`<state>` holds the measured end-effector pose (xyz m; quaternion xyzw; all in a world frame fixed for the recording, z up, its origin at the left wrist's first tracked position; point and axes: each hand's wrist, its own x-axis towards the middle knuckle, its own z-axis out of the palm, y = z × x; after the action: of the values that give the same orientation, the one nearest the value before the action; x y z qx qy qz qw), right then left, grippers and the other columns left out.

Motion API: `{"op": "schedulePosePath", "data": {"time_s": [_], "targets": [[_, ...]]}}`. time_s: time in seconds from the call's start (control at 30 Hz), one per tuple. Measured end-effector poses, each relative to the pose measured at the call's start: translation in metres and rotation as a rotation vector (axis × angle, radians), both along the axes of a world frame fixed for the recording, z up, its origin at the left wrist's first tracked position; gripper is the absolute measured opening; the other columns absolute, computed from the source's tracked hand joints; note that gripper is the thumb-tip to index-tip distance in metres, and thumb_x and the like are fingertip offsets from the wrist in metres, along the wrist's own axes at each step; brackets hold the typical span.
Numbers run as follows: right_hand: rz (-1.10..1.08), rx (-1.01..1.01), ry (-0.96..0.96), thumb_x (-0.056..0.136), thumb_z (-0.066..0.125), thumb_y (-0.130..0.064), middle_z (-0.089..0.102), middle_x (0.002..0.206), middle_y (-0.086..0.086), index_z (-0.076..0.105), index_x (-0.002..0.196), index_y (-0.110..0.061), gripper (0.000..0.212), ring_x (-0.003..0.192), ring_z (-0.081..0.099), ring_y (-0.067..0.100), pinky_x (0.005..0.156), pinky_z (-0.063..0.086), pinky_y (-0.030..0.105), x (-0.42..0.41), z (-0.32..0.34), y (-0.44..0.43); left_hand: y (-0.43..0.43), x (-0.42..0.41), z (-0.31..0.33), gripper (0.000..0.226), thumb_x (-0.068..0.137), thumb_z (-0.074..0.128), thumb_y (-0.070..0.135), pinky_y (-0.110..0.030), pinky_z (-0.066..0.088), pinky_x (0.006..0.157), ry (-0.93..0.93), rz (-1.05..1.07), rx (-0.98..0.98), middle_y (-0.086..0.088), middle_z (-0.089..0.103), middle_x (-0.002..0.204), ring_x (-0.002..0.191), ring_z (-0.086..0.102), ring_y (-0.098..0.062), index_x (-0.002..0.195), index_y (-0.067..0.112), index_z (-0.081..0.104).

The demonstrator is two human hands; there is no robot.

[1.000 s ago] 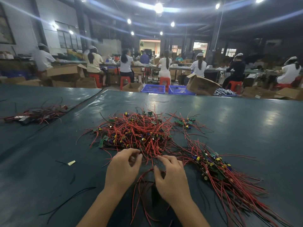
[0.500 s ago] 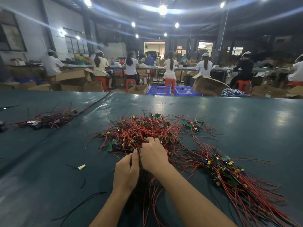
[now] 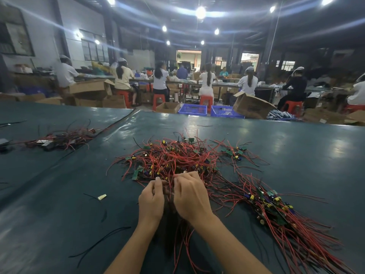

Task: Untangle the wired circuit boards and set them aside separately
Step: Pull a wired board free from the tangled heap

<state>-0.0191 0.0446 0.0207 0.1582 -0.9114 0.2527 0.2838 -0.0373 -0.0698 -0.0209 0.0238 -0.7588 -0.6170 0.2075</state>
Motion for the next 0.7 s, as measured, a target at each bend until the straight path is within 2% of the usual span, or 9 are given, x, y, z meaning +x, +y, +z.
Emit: {"op": "schedulePosePath", "data": {"time_s": [0.07,0.2,0.3,0.33,0.4,0.47,0.53,0.6,0.7], "targets": [[0.026,-0.069,0.051,0.098,0.043,-0.013,0.073,0.103,0.01,0.073,0.095,0.001,0.034,0.099,0.059,0.024,0.087,0.05,0.028,0.012,-0.003,0.001,0.001,-0.001,0.002,0.037,0.101,0.038,0.04,-0.04,0.053,0.073,-0.028,-0.025,-0.015,-0.002,0.07,0.074,0.076,0.066,-0.024,0.082,0.021,0.065],[0.031,-0.131,0.061,0.099,0.044,-0.015,0.072,0.104,0.004,0.074,0.095,-0.004,0.032,0.103,0.058,0.016,0.091,0.042,0.015,0.036,-0.011,0.013,0.005,0.0,0.005,0.043,0.098,0.03,0.054,-0.045,0.054,0.079,-0.09,-0.116,0.02,0.004,0.072,0.071,0.068,0.067,-0.019,0.088,0.032,0.064],[0.083,-0.156,0.132,0.098,0.048,-0.012,0.072,0.103,0.0,0.075,0.093,-0.006,0.028,0.102,0.058,0.012,0.09,0.042,0.011,0.052,-0.014,0.02,0.005,0.002,0.006,0.05,0.09,0.029,0.069,-0.049,0.052,0.086,-0.123,-0.176,0.017,0.002,0.072,0.071,0.07,0.067,-0.021,0.088,0.035,0.065],[0.124,-0.158,0.162,0.099,0.048,-0.012,0.072,0.104,-0.001,0.075,0.094,-0.006,0.028,0.102,0.058,0.01,0.09,0.043,0.012,0.056,-0.015,0.021,0.005,0.003,0.008,0.056,0.086,0.03,0.073,-0.05,0.05,0.089,-0.139,-0.202,0.013,-0.003,0.072,0.072,0.075,0.067,-0.025,0.087,0.031,0.067],[0.221,-0.165,0.212,0.099,0.046,-0.014,0.072,0.106,-0.003,0.075,0.096,-0.006,0.03,0.105,0.058,0.008,0.091,0.046,0.016,0.063,-0.017,0.022,0.004,0.003,0.012,0.073,0.083,0.034,0.074,-0.05,0.05,0.09,-0.176,-0.272,0.062,-0.019,0.07,0.078,0.081,0.065,-0.038,0.084,0.013,0.072],[0.292,-0.171,0.249,0.098,0.047,-0.015,0.071,0.107,-0.005,0.075,0.096,-0.008,0.029,0.105,0.06,0.01,0.089,0.05,0.024,0.068,-0.019,0.023,0.003,0.005,0.017,0.075,0.084,0.043,0.072,-0.041,0.055,0.079,-0.196,-0.331,0.159,-0.022,0.071,0.08,0.076,0.066,-0.039,0.079,0.003,0.074],[0.31,-0.198,0.265,0.096,0.049,-0.015,0.072,0.105,-0.008,0.076,0.092,-0.01,0.027,0.102,0.06,0.009,0.084,0.052,0.028,0.071,-0.02,0.025,0.001,0.007,0.023,0.064,0.083,0.048,0.062,-0.029,0.051,0.063,-0.233,-0.34,0.247,-0.012,0.075,0.08,0.066,0.066,-0.023,0.084,0.005,0.075],[0.3,-0.251,0.273,0.093,0.051,-0.015,0.072,0.1,-0.012,0.076,0.085,-0.013,0.026,0.098,0.06,0.005,0.08,0.051,0.03,0.073,-0.02,0.029,-0.001,0.007,0.026,0.049,0.088,0.055,0.052,-0.026,0.046,0.06,-0.259,-0.308,0.336,-0.008,0.075,0.086,0.067,0.063,-0.016,0.094,0.007,0.073],[0.311,-0.327,0.321,0.089,0.052,-0.013,0.072,0.09,-0.014,0.073,0.074,-0.014,0.027,0.09,0.06,0.004,0.073,0.05,0.031,0.075,-0.017,0.033,-0.005,0.01,0.031,0.037,0.076,0.07,0.043,-0.017,0.042,0.047,-0.287,-0.33,0.482,-0.005,0.066,0.069,0.055,0.056,-0.01,0.092,0.009,0.071]]}}
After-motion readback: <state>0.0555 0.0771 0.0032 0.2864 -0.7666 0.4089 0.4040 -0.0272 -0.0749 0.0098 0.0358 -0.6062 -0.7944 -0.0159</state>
